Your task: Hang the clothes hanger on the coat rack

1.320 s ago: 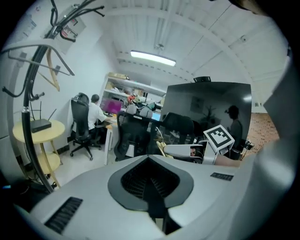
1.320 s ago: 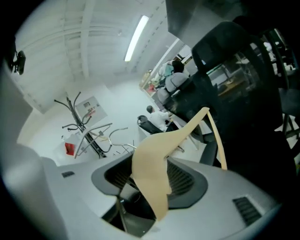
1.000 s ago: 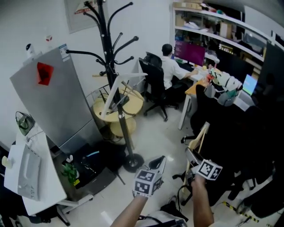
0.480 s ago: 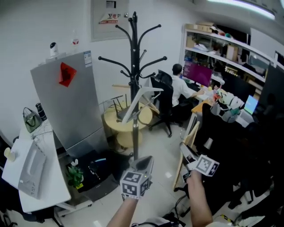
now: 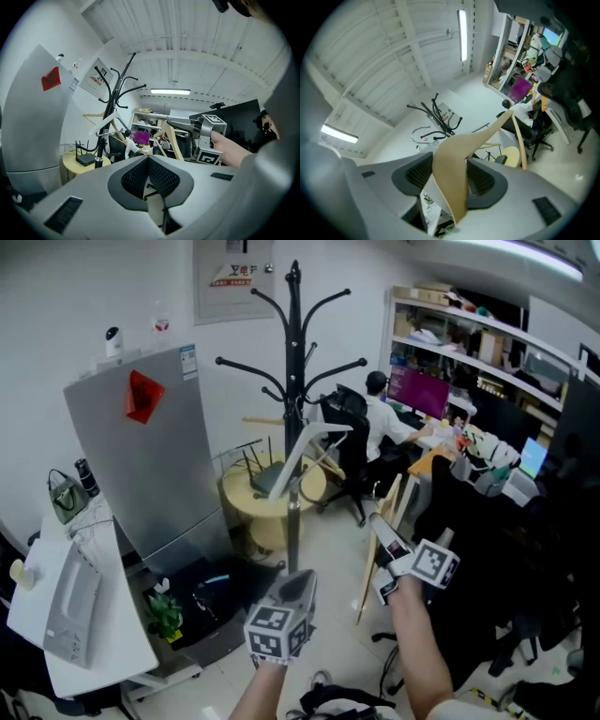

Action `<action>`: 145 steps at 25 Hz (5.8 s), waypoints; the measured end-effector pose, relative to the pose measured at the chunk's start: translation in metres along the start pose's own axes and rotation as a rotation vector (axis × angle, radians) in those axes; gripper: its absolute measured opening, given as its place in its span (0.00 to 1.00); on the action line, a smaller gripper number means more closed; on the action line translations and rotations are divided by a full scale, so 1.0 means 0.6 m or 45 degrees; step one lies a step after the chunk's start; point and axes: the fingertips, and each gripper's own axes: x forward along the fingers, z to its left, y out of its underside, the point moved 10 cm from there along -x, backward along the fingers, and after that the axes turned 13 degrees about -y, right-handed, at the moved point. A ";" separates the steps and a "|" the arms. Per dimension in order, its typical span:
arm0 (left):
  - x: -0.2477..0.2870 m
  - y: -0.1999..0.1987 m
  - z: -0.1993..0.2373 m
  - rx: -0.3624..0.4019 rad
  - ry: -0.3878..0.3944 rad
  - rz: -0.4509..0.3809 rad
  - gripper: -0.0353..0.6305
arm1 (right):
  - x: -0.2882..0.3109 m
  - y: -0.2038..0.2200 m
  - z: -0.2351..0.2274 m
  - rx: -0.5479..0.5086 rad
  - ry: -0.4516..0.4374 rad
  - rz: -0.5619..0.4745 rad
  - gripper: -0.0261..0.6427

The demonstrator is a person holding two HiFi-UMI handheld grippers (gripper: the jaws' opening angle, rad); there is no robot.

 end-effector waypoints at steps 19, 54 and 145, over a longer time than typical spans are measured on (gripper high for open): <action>0.120 -0.216 0.073 0.170 -0.043 -0.217 0.05 | 0.294 -0.145 0.041 -0.212 -0.233 -0.055 0.41; 0.268 -0.320 0.214 0.180 0.507 -0.229 0.05 | 0.413 -0.225 -0.008 -0.161 0.044 -0.516 0.41; 0.212 -0.236 0.274 0.043 0.449 -0.100 0.05 | 0.487 -0.066 -0.123 -0.101 0.310 -0.114 0.42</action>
